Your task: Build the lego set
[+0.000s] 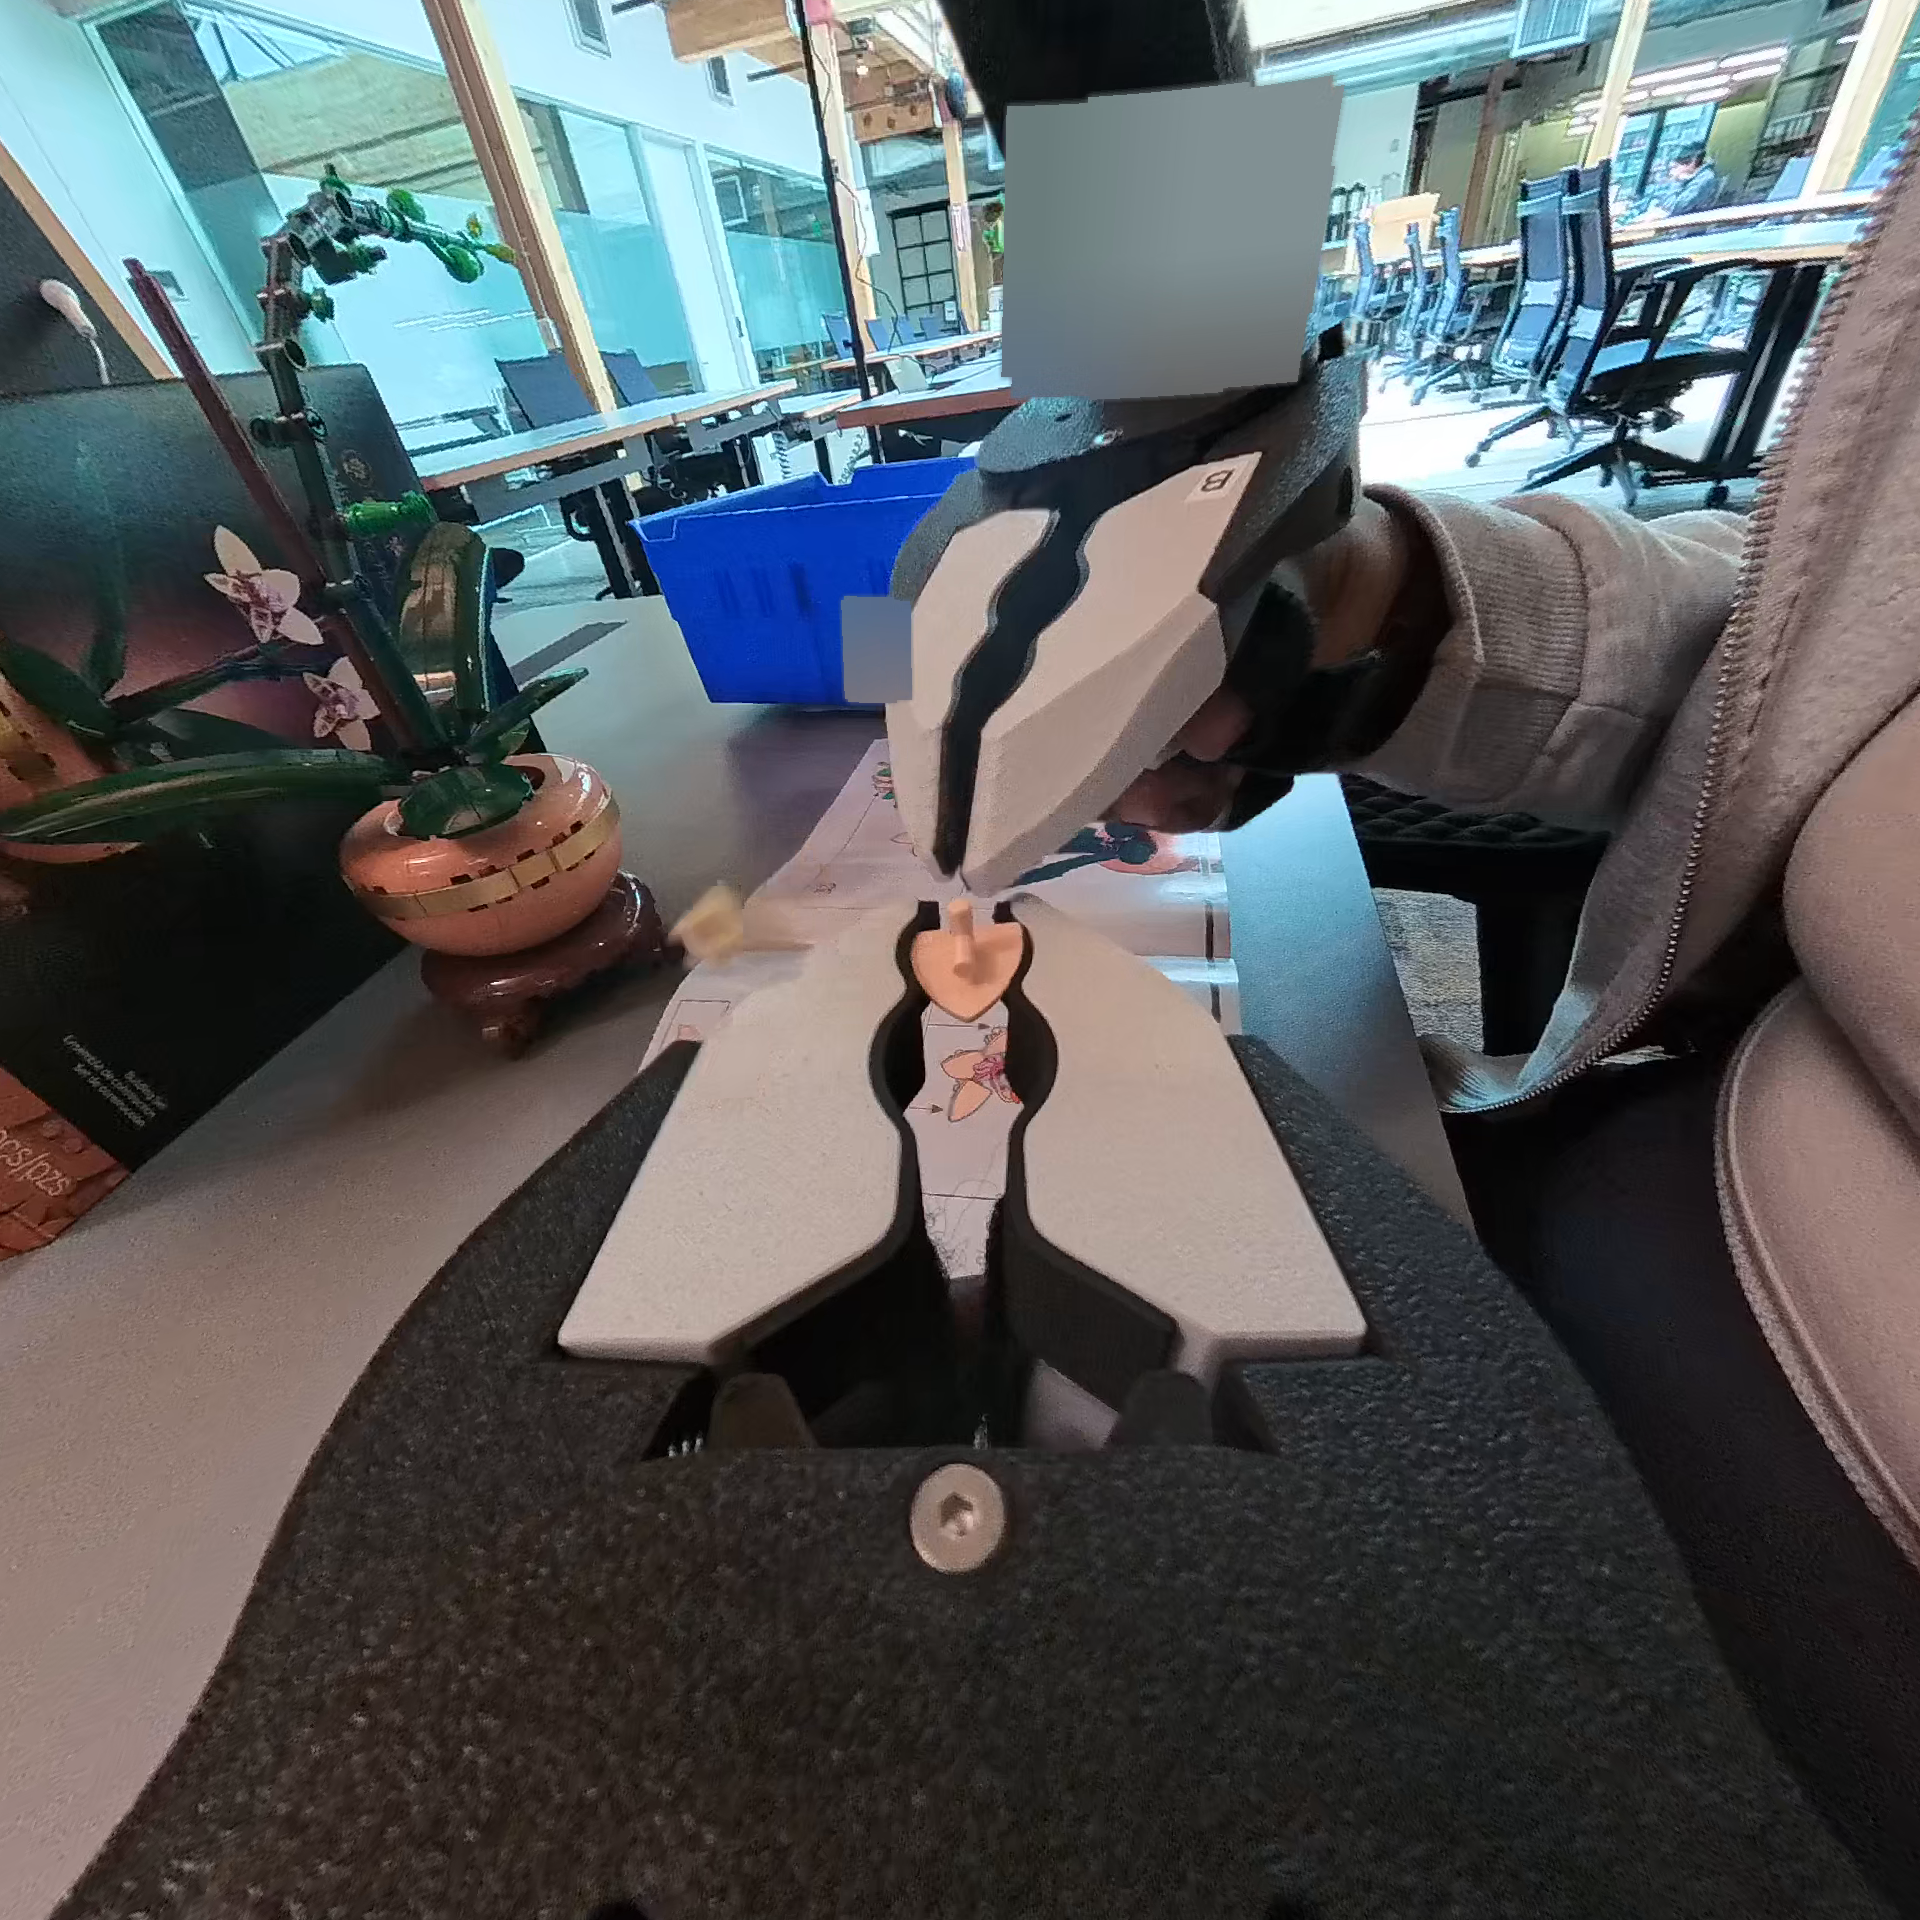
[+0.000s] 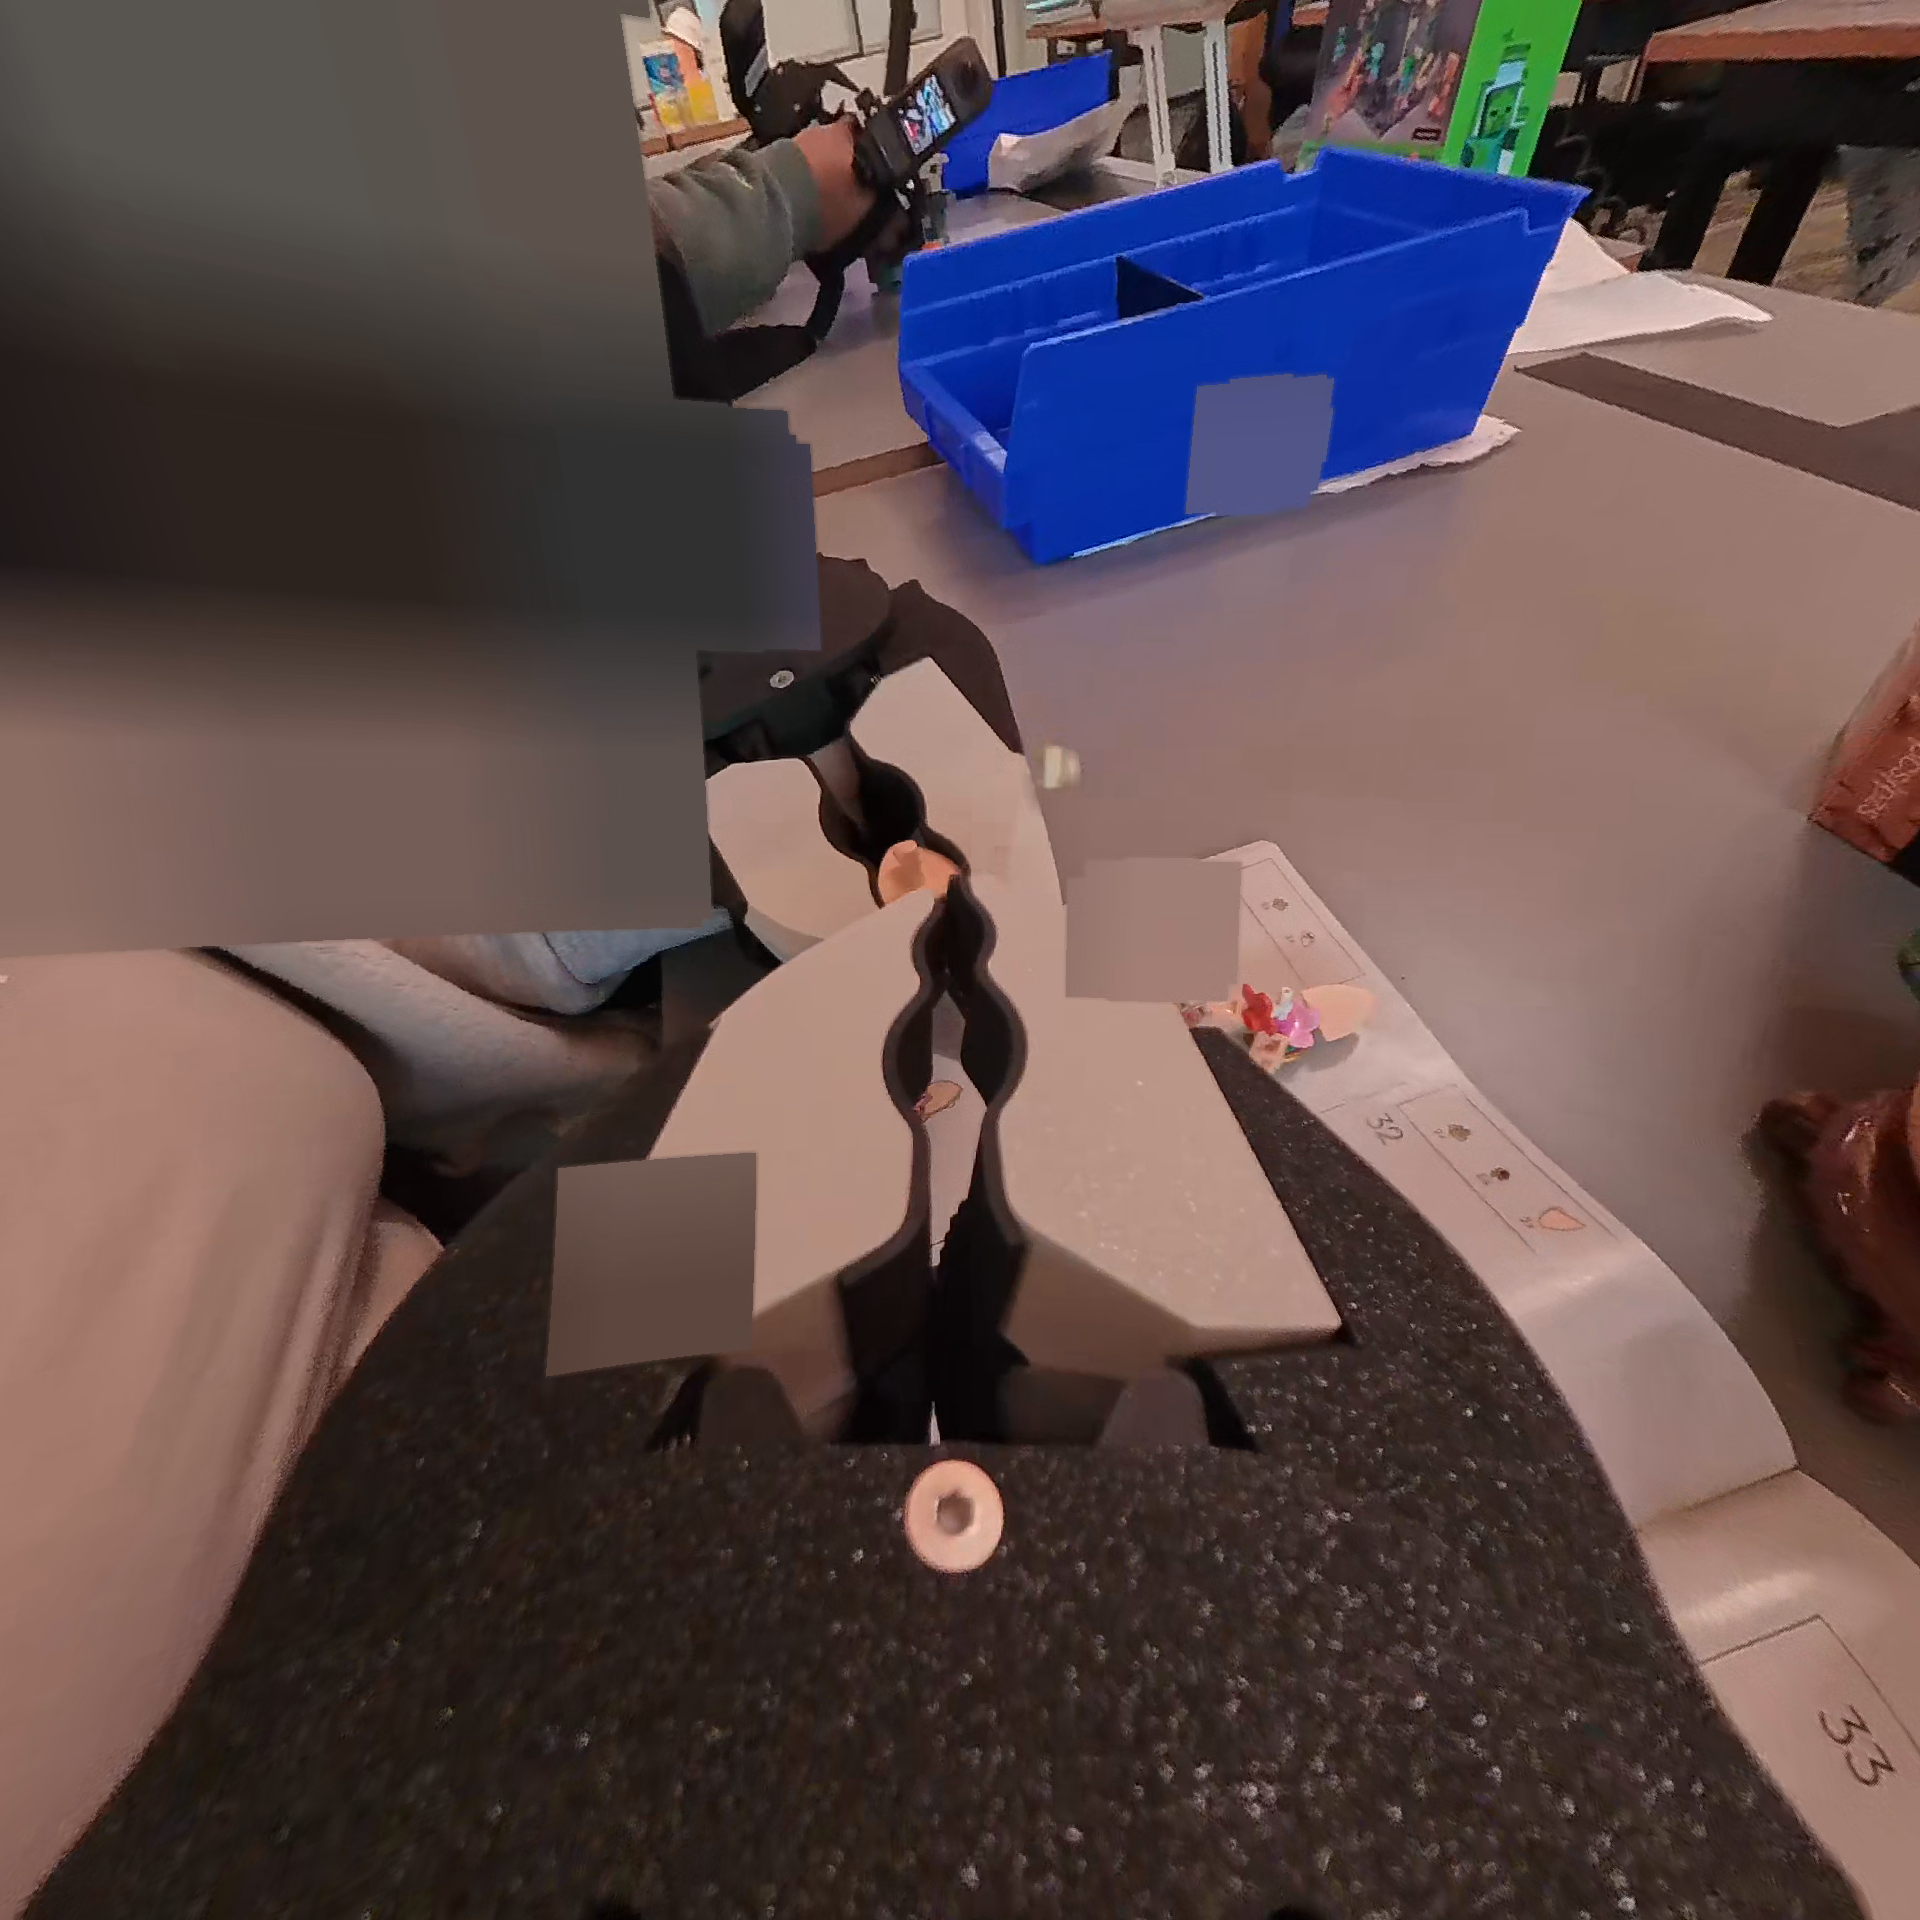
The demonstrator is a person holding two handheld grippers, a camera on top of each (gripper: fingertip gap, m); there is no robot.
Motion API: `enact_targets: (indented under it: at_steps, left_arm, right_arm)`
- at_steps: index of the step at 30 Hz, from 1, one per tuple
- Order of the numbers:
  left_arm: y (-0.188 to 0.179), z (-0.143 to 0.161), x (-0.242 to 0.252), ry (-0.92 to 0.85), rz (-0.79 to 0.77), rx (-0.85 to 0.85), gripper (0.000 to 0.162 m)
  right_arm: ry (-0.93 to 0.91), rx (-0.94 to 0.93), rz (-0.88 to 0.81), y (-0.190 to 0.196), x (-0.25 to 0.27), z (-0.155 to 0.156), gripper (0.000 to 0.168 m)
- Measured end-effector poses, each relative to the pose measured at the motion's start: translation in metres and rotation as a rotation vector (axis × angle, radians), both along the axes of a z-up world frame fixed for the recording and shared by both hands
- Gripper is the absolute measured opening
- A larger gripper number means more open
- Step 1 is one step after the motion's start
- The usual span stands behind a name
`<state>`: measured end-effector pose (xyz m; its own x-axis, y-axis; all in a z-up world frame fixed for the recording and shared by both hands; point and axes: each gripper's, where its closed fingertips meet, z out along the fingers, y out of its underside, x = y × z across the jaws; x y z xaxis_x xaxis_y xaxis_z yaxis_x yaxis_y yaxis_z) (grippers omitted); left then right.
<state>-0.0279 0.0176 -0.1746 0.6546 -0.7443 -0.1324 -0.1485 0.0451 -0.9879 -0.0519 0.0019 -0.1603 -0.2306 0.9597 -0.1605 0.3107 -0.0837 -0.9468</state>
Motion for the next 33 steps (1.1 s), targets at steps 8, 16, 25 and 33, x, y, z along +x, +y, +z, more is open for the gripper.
enact_targets:
  at_steps: [8,16,25,33]
  left_arm:
    - [-0.002,-0.007,-0.003,0.076,-0.004,-0.007,0.011]
    - [-0.035,0.023,-0.040,-0.010,-0.094,0.029,0.010]
    - [-0.034,0.006,-0.025,0.027,-0.147,0.055,0.010]
    - [-0.034,0.006,-0.030,0.014,-0.136,0.063,0.011]
  right_arm:
    - [-0.051,0.041,-0.002,0.012,0.009,-0.009,0.001]
    - [-0.247,0.206,0.071,0.033,-0.008,-0.031,0.023]
    - [-0.416,0.419,0.413,0.030,-0.184,-0.033,0.024]
    - [-0.488,0.430,0.535,0.031,-0.254,-0.081,0.025]
